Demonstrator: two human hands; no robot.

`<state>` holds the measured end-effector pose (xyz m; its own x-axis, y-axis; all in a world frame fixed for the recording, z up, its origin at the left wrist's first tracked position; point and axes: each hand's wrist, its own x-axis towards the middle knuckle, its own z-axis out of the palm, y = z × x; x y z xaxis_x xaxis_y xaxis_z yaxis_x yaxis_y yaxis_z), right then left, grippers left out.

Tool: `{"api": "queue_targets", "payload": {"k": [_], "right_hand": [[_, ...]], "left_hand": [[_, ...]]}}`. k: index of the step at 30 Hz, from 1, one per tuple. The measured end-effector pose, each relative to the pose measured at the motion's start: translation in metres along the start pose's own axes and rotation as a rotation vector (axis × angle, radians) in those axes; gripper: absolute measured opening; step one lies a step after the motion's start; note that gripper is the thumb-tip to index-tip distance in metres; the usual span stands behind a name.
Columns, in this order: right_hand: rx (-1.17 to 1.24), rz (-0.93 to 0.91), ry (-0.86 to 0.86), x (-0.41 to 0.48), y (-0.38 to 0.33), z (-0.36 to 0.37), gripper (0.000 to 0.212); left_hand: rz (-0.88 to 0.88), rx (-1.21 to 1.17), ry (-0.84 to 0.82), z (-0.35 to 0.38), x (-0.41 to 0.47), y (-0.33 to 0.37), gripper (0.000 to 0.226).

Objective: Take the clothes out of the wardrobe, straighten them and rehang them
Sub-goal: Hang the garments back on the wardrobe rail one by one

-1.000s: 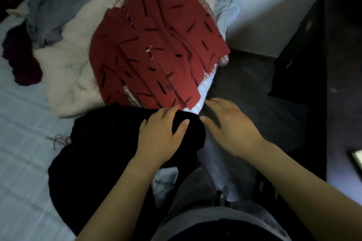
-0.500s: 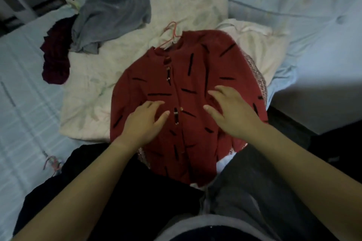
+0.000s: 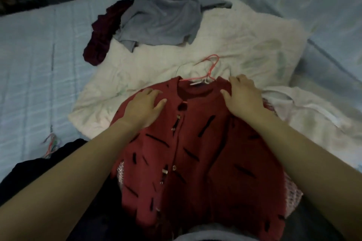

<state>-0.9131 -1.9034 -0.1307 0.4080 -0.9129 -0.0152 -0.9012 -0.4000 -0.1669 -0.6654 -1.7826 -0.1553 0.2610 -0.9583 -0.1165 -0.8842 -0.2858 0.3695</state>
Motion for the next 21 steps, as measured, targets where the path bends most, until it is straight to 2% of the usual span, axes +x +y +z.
{"api": "queue_targets", "payload": {"k": [3, 7, 10, 12, 16, 21], "right_hand": [[0.026, -0.01, 0.038, 0.009, 0.015, 0.016, 0.036], [0.142, -0.056, 0.167, 0.016, 0.026, 0.03, 0.022], [0.254, -0.104, 0.218, 0.017, 0.035, 0.036, 0.027], [0.348, -0.109, 0.192, 0.019, 0.042, 0.039, 0.032], [0.428, -0.137, 0.131, 0.022, 0.048, 0.035, 0.036], [0.502, -0.236, 0.116, 0.009, 0.028, 0.008, 0.029]], "left_hand": [[-0.06, -0.087, 0.017, 0.008, 0.036, 0.011, 0.039], [-0.081, -0.061, 0.03, 0.022, 0.078, 0.01, 0.051], [-0.105, -0.015, -0.023, 0.026, 0.097, 0.008, 0.065], [-0.078, -0.042, -0.046, 0.022, 0.098, 0.009, 0.063], [-0.06, -0.087, 0.113, 0.013, 0.068, 0.01, 0.042], [-0.104, -0.176, 0.371, -0.013, 0.004, 0.019, 0.037]]}}
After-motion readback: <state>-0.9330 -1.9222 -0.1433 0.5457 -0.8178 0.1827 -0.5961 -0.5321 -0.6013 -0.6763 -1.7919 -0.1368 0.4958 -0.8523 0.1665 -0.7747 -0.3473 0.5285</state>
